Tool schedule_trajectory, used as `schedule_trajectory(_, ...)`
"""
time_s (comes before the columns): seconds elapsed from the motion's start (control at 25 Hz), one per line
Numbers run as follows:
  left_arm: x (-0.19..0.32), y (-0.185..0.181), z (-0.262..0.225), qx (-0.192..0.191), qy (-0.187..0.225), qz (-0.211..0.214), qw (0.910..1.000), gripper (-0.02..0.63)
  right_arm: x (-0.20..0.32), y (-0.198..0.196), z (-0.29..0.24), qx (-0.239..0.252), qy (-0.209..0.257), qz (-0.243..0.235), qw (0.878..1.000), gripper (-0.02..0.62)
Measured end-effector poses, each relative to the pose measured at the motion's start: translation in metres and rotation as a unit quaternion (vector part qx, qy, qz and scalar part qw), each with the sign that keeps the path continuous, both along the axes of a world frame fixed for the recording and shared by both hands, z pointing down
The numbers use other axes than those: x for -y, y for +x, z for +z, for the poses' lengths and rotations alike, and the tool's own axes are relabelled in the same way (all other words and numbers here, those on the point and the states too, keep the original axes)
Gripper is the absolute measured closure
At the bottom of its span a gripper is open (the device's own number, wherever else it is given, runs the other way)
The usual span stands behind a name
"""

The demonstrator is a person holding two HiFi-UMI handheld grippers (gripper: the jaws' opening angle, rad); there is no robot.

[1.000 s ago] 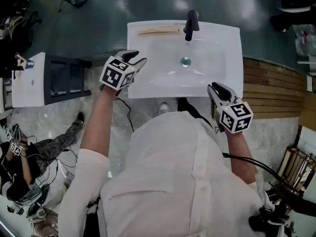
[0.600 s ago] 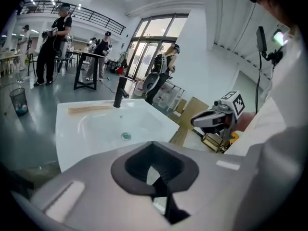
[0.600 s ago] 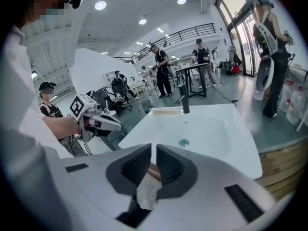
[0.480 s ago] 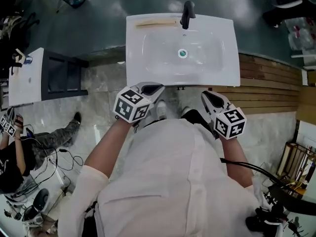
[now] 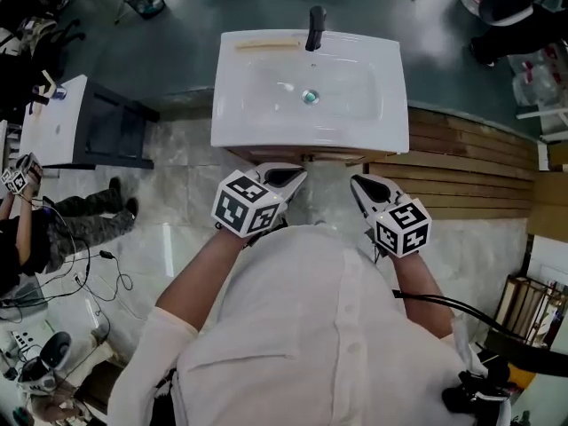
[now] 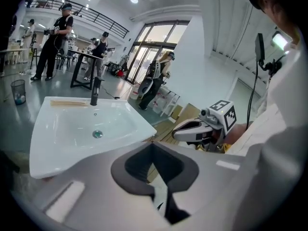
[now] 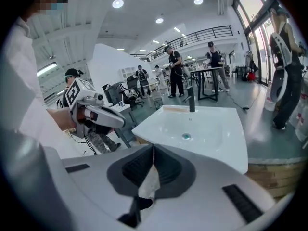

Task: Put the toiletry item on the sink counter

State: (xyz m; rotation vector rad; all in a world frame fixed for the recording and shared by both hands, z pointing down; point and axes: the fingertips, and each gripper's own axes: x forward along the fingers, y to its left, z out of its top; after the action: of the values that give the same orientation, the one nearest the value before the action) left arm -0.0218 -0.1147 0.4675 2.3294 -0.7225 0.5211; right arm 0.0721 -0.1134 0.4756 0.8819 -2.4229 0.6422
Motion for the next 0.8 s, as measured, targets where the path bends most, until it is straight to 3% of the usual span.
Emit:
schedule_trajectory(0.2,-0.038,0.03,-0.003,0.002,-0.007,-0.015,0.9999,0.6,-0.03,0.021,0.01,0.011,-0.01,-0.024,1.0,0.586)
schedule_trajectory(0.44,-0.082,0.041,0.006,0.011,-0.025,-0.049,0.9984,0.601,-0.061,0.039,0.019,0.014,-0.01,-0.054,0.998,0.589)
schedule_trajectory(0.8,-0.109,0.073,0.004,0.009,-0.023,-0.042,0.9988,0.6,-0.089,0.053,0.017,0.019,-0.006,-0.067,0.998,0.589)
